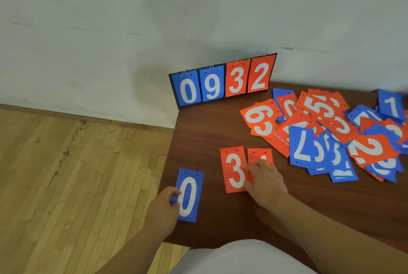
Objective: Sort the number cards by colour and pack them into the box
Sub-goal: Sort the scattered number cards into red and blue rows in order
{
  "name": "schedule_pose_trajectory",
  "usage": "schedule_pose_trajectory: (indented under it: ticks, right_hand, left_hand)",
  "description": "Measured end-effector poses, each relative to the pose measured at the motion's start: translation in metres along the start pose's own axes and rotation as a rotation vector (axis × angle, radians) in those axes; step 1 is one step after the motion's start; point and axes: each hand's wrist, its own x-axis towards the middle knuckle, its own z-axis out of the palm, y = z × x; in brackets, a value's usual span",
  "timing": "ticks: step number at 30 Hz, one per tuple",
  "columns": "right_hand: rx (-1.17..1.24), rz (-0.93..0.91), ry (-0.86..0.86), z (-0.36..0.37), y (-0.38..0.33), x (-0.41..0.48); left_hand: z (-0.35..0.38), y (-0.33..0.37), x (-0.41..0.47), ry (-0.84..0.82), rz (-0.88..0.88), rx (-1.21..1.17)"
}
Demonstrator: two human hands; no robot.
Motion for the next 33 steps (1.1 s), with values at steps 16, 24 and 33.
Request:
schedule_pose_trajectory:
  ticks: [16, 24, 33]
  right_hand:
    - [0.022, 0.012, 0.011, 0.007, 0.028, -0.034]
    - [-0.170, -0.066, -0.181, 0.008, 0.077, -0.047]
    - [-0.136, -0.041, -0.172, -0.003, 0.139, -0.060]
  left_hand:
    - [0.022, 0.006, -0.038, 0.184, 0.139, 0.487]
    - [0.072, 0.096, -0.023, -0.177, 0.407, 0.715]
    - [0.120, 0.129, -0.029, -0.330, 0.535, 0.859]
